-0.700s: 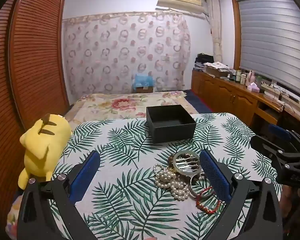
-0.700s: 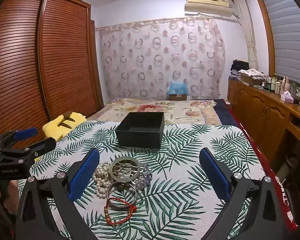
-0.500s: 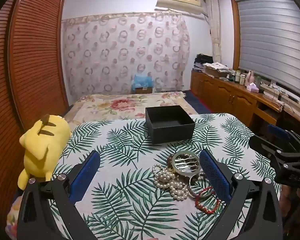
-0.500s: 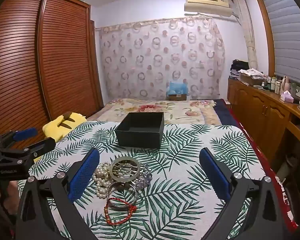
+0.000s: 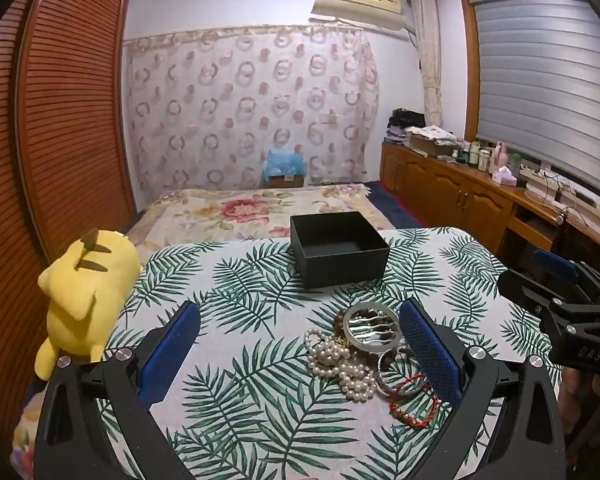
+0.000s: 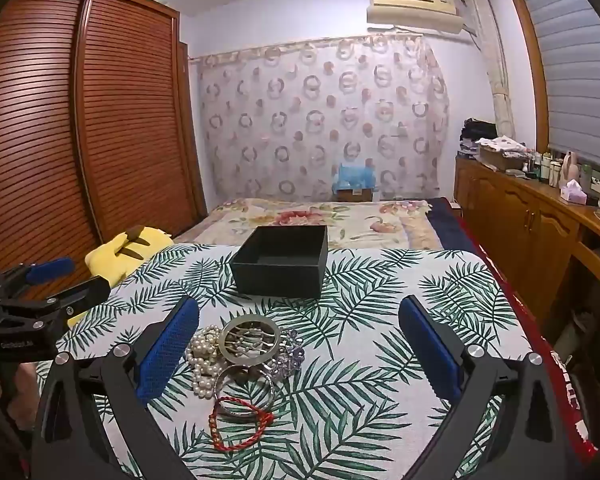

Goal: Organize jewelry

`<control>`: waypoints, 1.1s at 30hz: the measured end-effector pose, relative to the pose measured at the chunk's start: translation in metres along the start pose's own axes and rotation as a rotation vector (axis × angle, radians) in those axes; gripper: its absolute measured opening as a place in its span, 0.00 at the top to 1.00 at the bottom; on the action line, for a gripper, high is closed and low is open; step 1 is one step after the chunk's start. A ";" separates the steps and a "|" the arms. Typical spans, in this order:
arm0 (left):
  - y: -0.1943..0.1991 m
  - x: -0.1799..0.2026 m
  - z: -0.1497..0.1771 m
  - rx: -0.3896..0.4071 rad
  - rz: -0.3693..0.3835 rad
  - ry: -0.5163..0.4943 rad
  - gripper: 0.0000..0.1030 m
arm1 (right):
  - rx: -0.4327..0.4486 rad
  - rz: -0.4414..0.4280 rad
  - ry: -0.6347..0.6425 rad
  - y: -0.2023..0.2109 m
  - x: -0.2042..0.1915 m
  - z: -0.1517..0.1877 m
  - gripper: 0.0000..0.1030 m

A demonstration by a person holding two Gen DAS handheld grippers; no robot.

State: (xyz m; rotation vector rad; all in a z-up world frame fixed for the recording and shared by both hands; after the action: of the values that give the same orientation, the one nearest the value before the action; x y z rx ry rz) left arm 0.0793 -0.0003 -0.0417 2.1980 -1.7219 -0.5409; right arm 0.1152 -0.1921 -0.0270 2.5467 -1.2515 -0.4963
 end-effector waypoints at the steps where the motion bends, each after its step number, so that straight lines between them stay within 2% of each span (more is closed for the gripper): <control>1: 0.000 0.000 0.000 0.000 0.000 0.000 0.06 | 0.000 -0.001 0.000 0.000 0.000 0.000 0.02; 33: 0.007 0.002 -0.007 0.011 0.002 0.007 0.06 | 0.004 -0.002 -0.002 0.000 -0.001 0.000 0.02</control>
State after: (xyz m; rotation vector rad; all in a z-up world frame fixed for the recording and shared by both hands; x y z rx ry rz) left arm 0.0769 -0.0037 -0.0329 2.2022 -1.7276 -0.5242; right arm 0.1147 -0.1916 -0.0263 2.5519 -1.2523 -0.4969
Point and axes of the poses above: each gripper's, at about its wrist camera, not at the fingertips, and y roughly against the way its jaws point, x to its right, z to its underside, the point moved 9 cm from there along -y, roughly the way its jaws point, and after that the axes turned 14 degrees about -z, right-handed, at the moved point
